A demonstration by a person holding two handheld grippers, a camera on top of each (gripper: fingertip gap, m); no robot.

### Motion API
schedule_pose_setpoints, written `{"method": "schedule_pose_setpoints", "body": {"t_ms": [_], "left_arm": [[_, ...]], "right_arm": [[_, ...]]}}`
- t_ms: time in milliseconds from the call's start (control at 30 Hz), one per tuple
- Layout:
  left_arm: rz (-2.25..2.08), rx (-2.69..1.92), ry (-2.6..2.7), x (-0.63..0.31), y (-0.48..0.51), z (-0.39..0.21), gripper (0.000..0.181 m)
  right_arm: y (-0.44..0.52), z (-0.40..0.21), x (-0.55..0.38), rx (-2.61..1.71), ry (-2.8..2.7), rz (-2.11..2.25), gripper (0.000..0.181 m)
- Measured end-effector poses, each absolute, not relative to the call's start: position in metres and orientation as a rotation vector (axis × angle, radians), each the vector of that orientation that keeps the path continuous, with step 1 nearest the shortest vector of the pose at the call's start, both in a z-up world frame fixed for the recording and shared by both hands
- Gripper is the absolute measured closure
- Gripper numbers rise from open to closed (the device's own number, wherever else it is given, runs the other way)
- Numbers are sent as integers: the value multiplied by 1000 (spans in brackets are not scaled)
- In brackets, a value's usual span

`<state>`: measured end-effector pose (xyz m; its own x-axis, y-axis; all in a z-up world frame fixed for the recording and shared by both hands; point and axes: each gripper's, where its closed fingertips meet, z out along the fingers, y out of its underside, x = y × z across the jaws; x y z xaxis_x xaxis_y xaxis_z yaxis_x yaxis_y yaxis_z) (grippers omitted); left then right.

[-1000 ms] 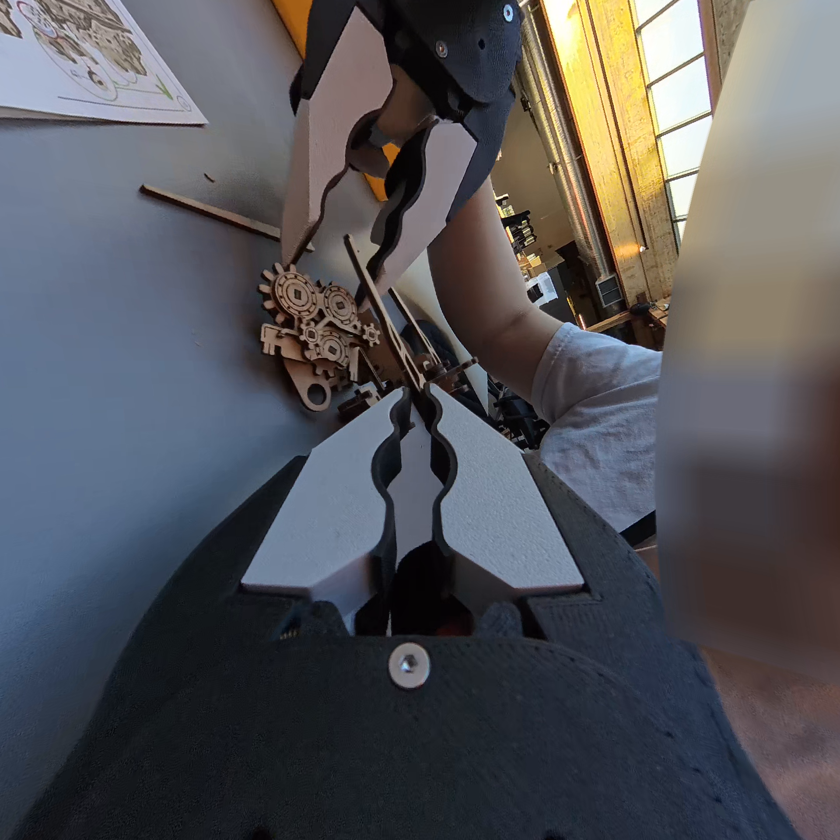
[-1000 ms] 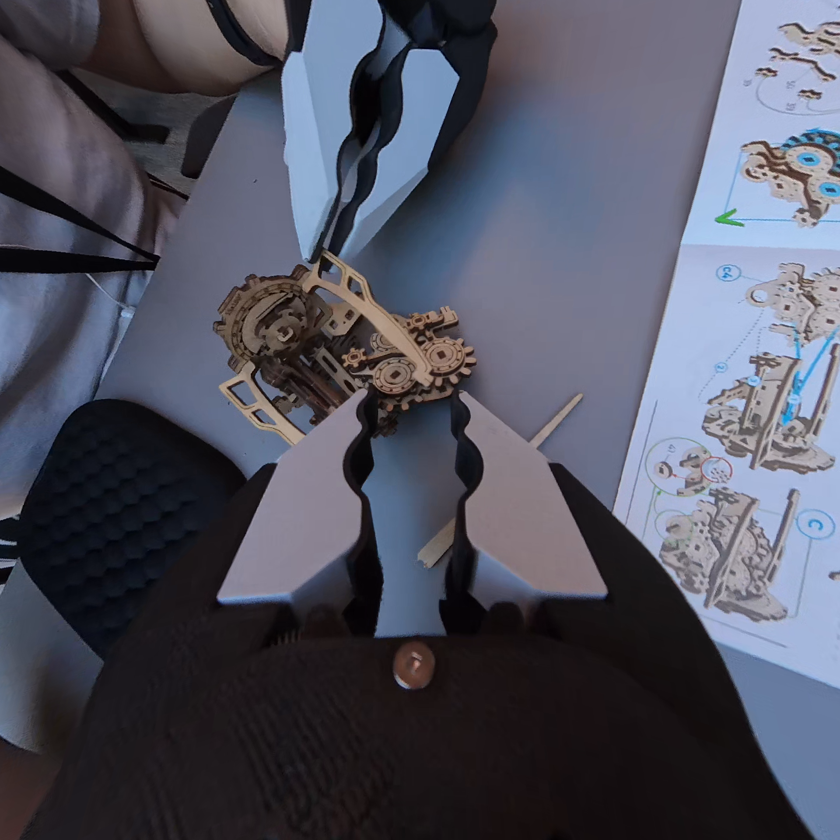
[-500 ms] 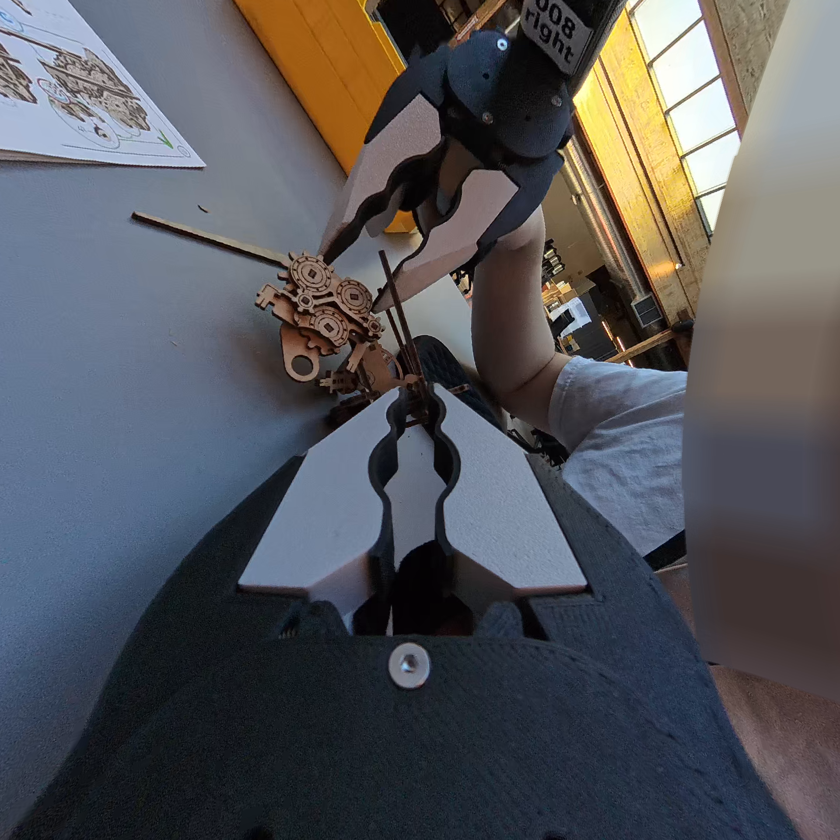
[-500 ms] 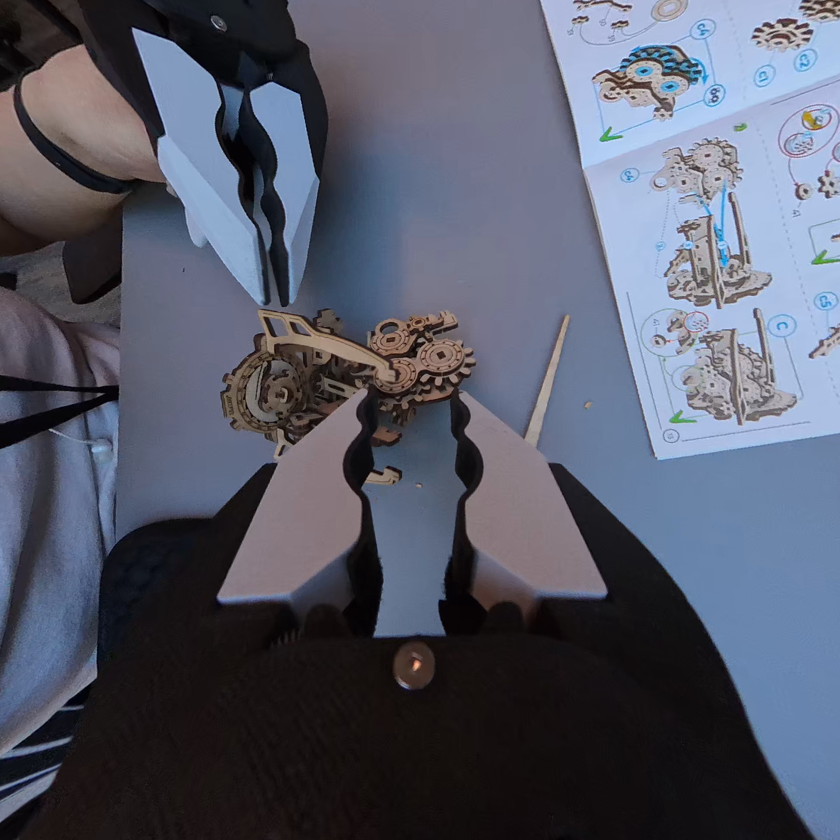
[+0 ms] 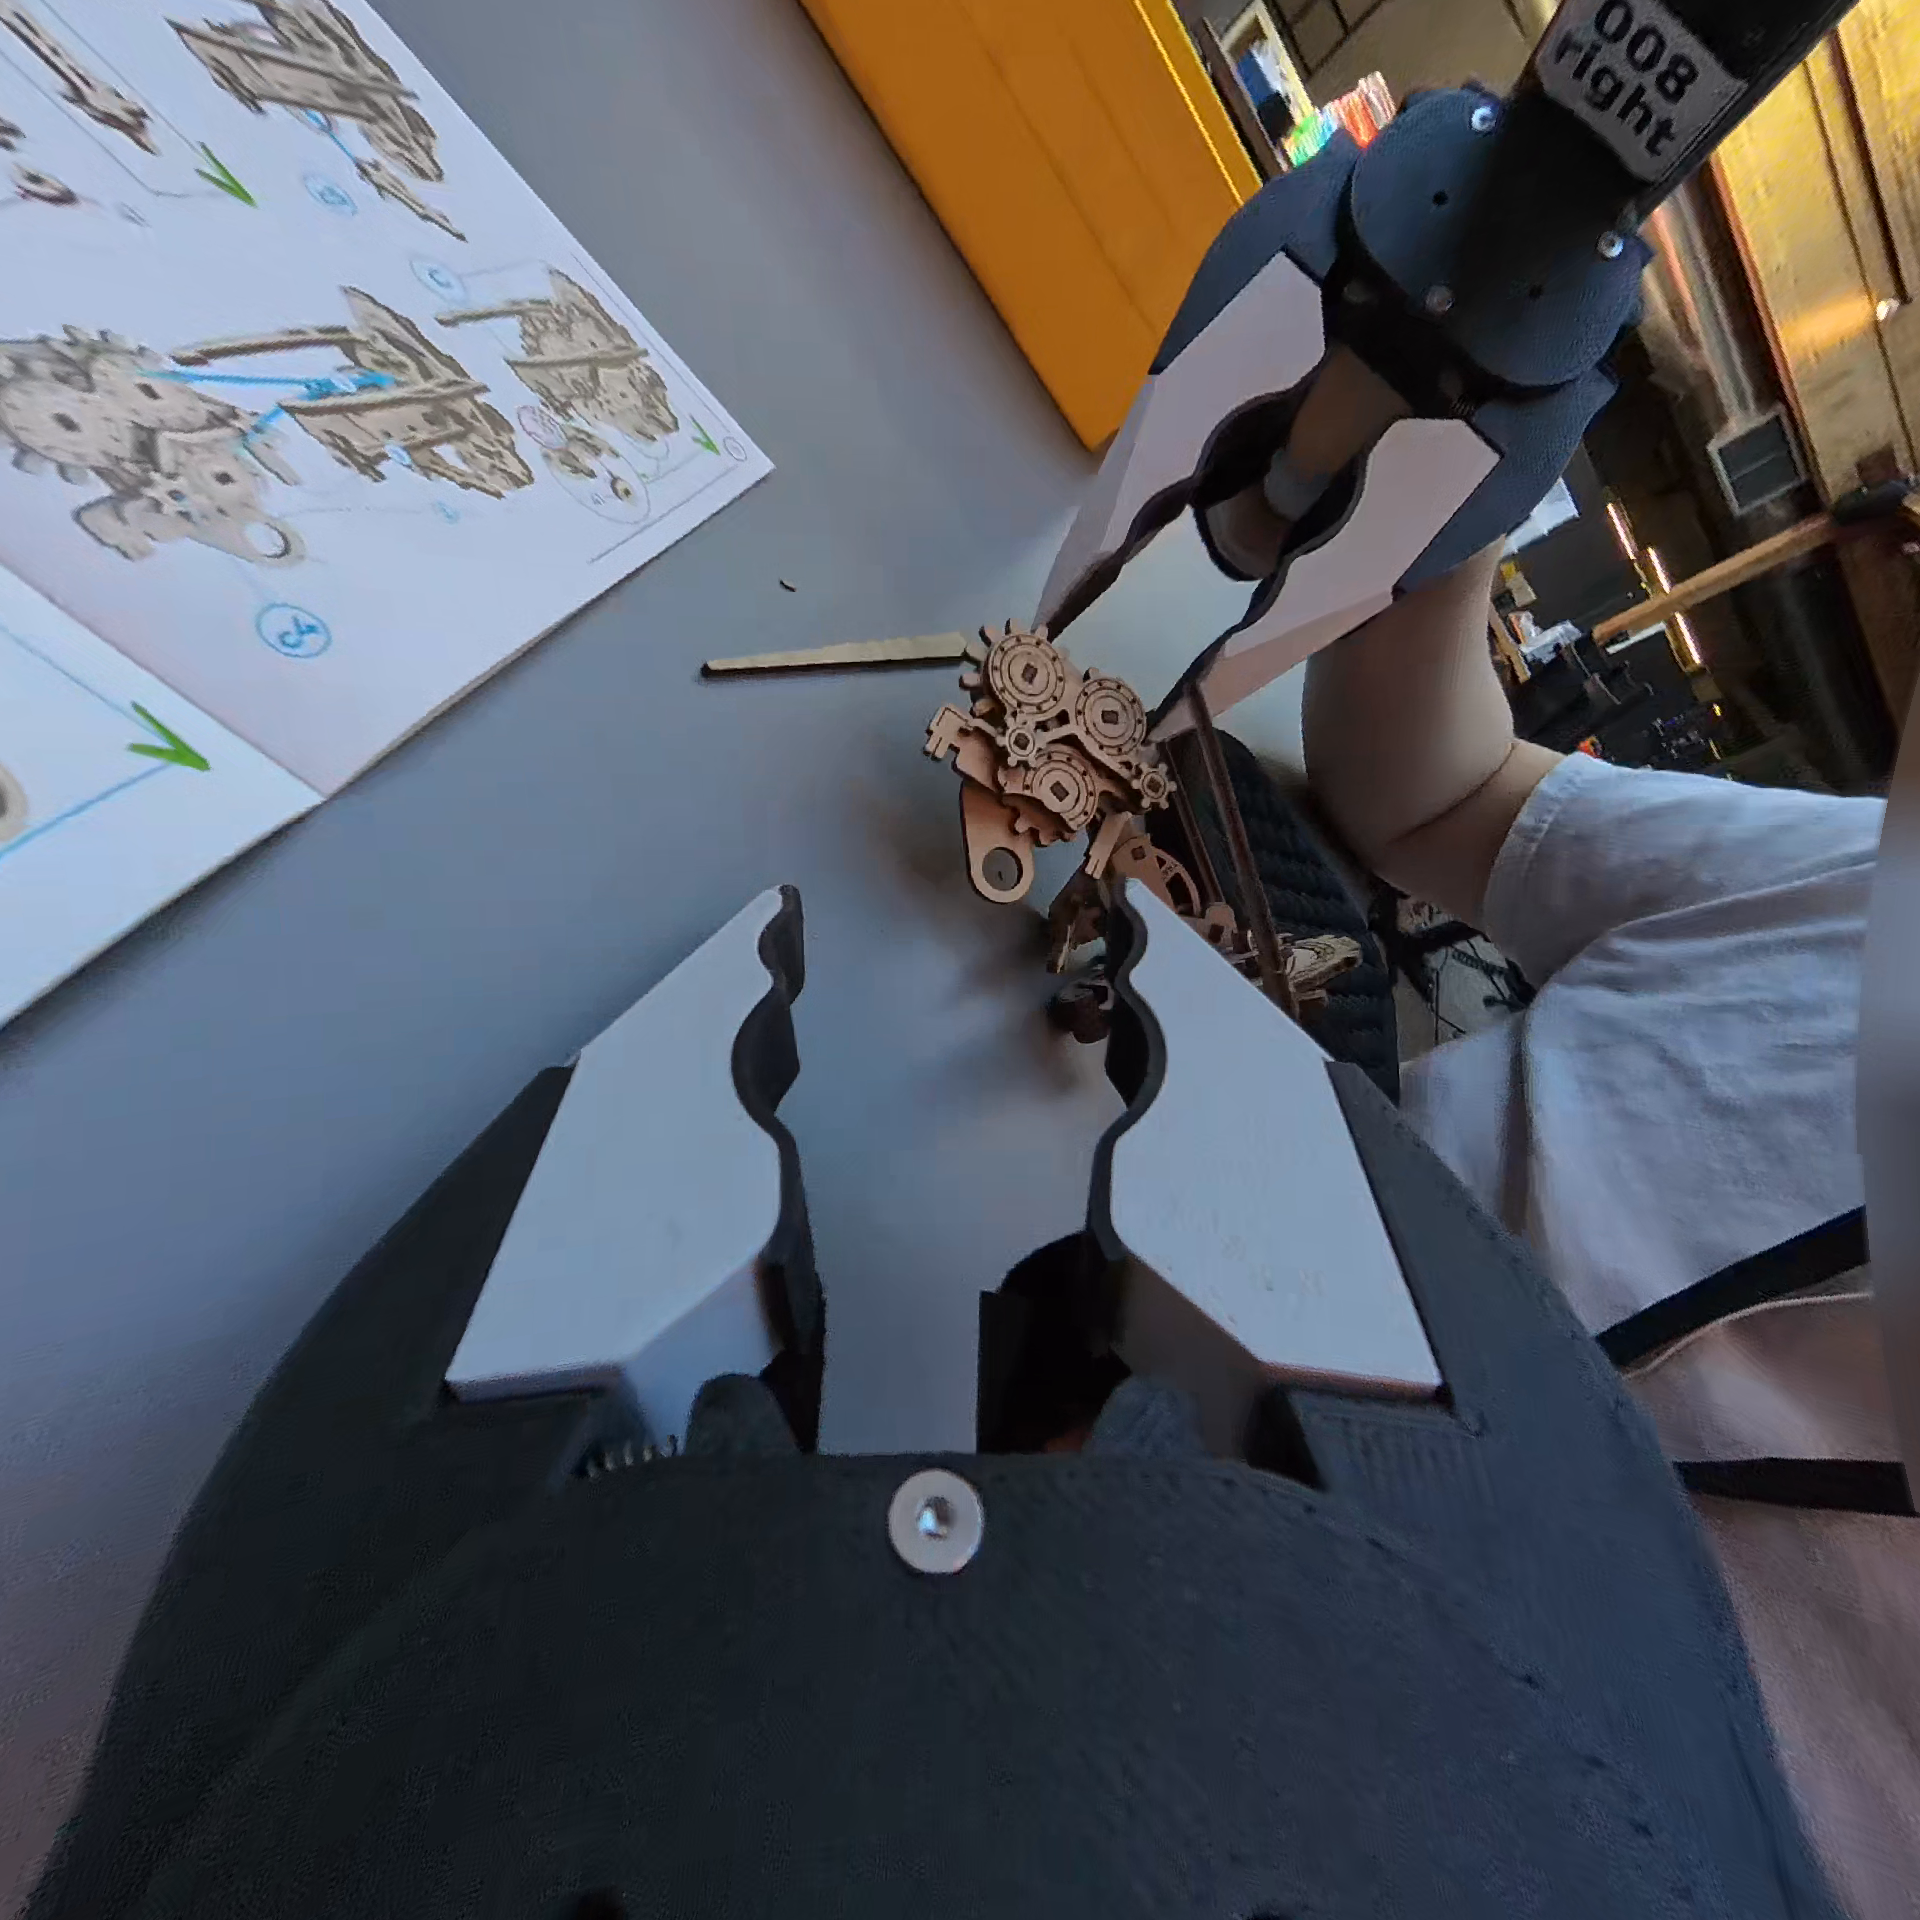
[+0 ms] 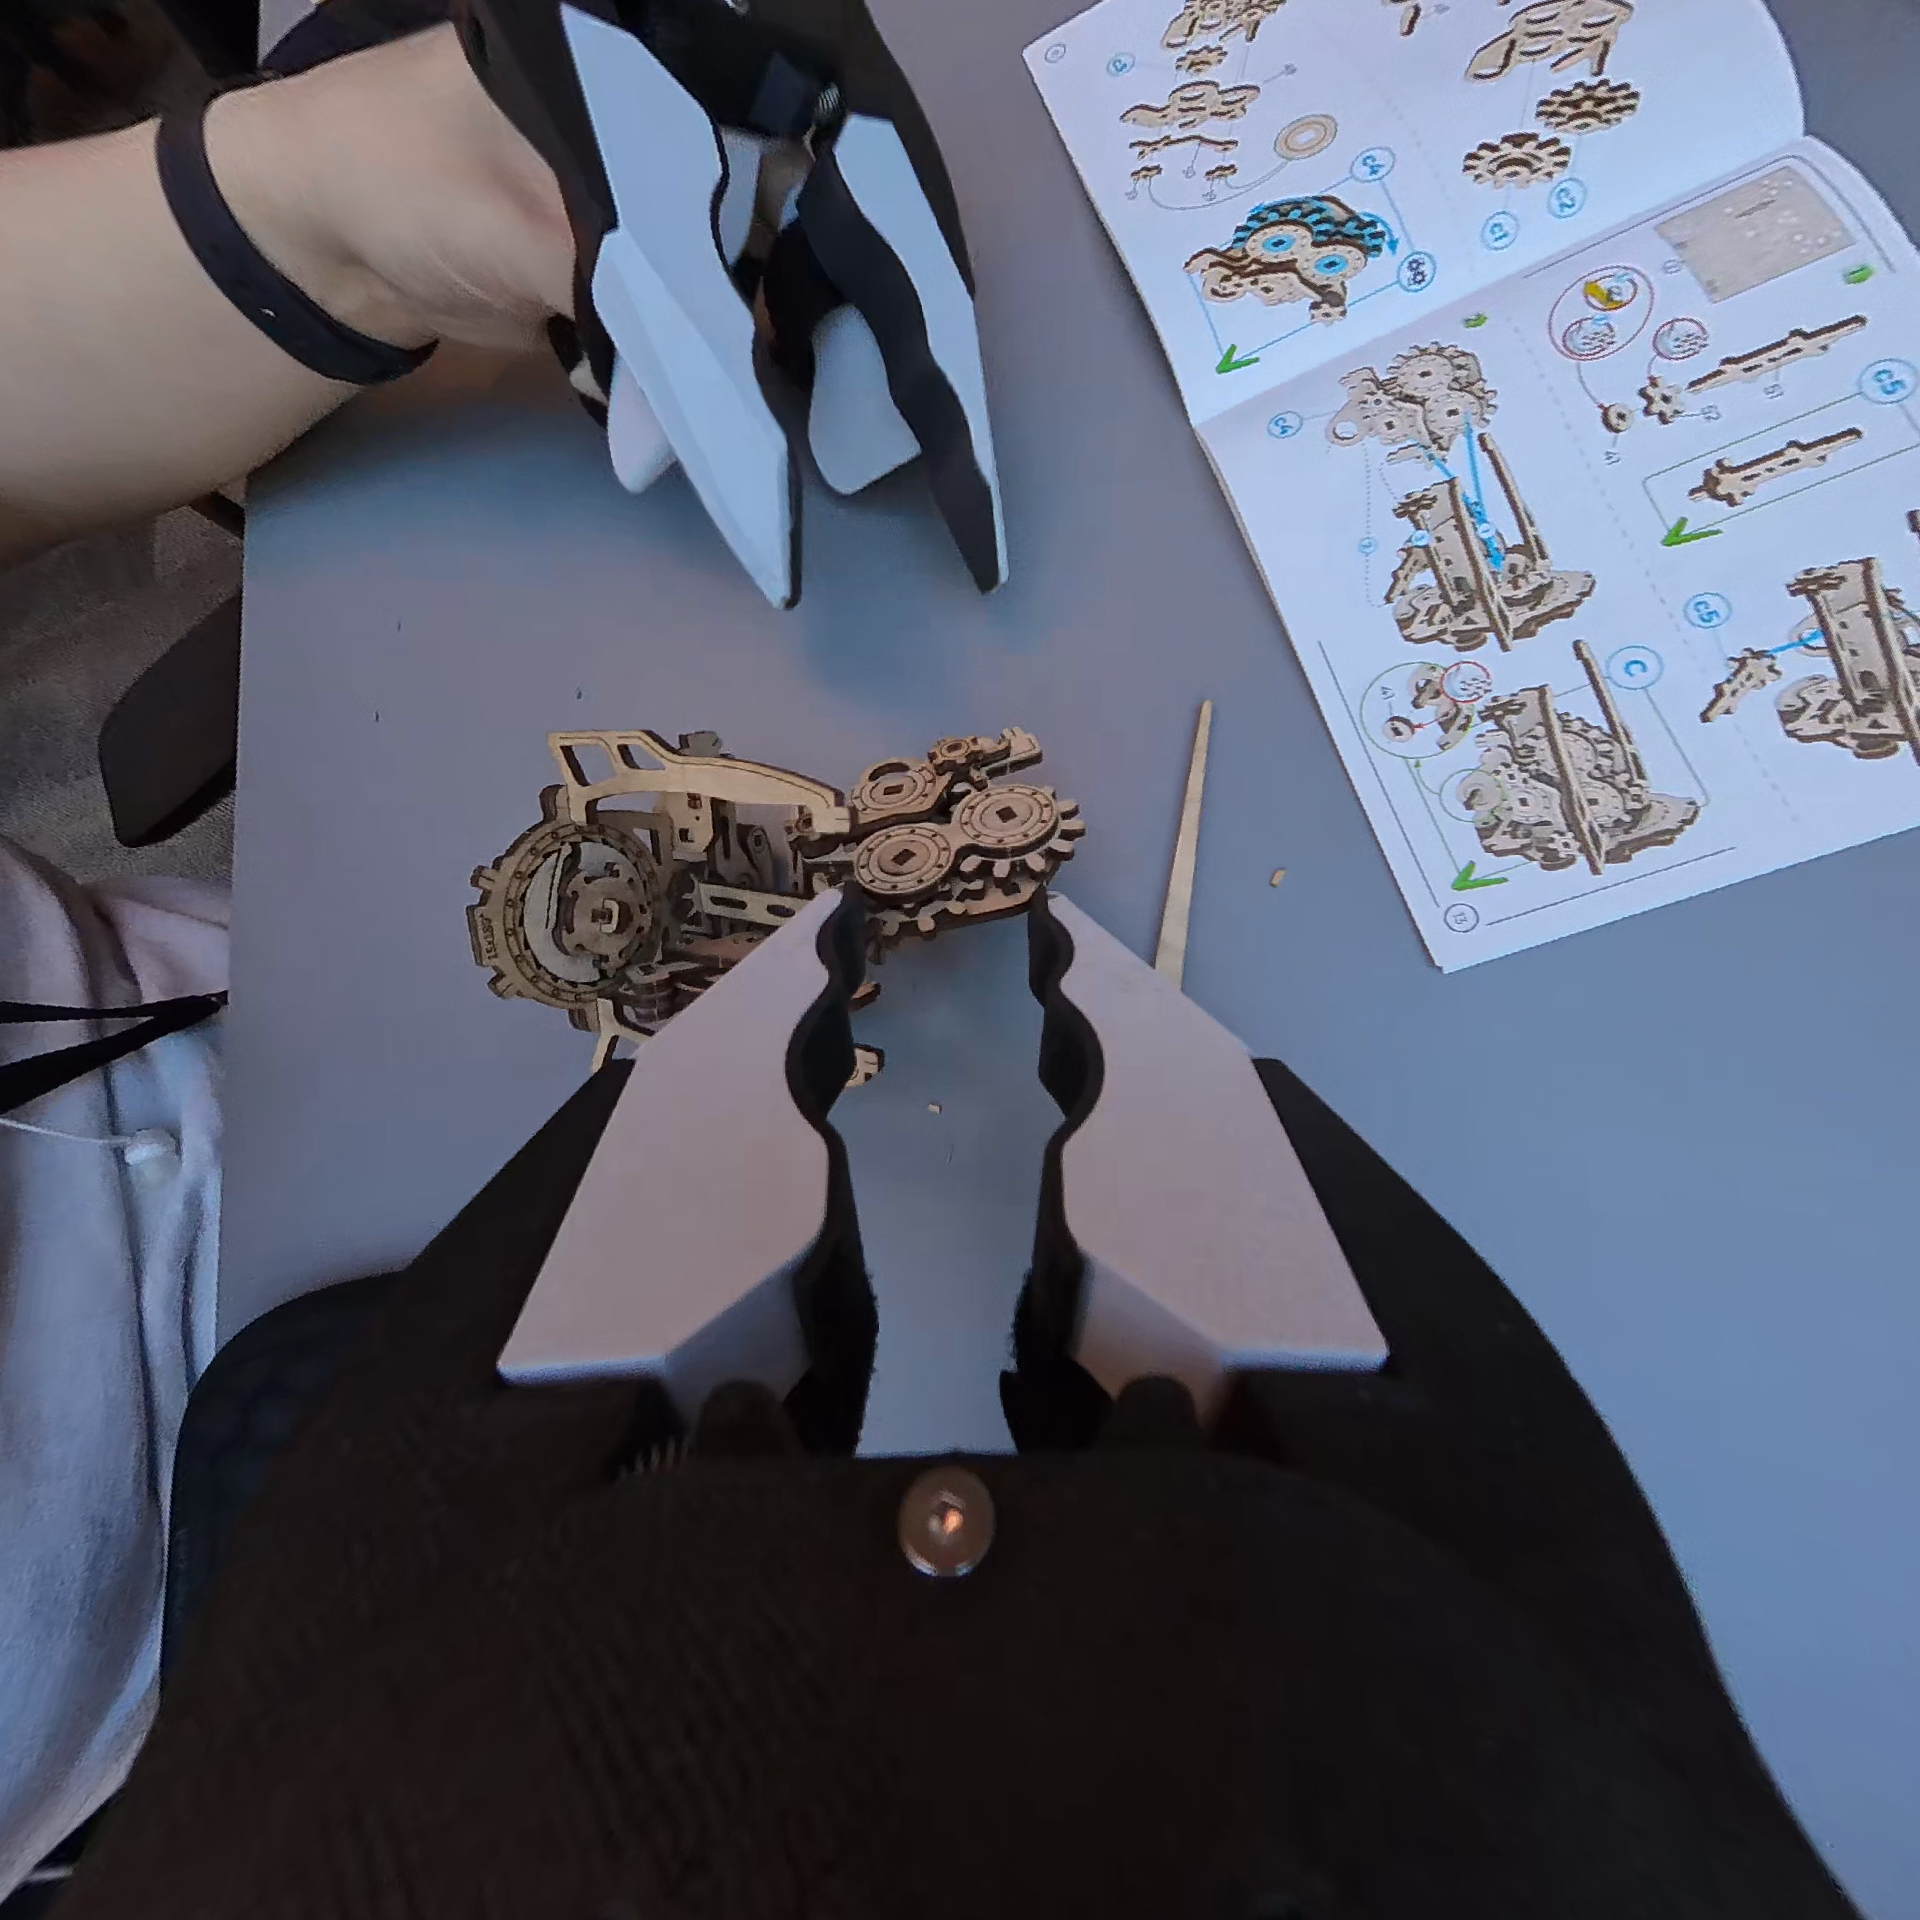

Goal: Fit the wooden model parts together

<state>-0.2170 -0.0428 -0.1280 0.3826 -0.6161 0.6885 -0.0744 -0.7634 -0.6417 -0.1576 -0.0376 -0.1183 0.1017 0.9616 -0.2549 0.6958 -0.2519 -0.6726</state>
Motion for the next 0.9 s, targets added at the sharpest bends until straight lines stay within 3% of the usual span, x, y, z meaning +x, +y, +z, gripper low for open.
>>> {"method": "schedule_pose_setpoints", "body": {"t_ms": [533,767,900], "left_arm": [[-1672,-2127,511,-191,-38,-126,135],[-1862,-2111,470,-184,-44,-120,169],[-1935,-2069,466,-185,-45,-114,175]], "right_arm": [[-28,-101,-161,-1788,-1521,1063,151],[-27,-104,-163,-1737,-1528,1079,151],[-30,-100,-162,-1665,-1554,1084,151]]}}
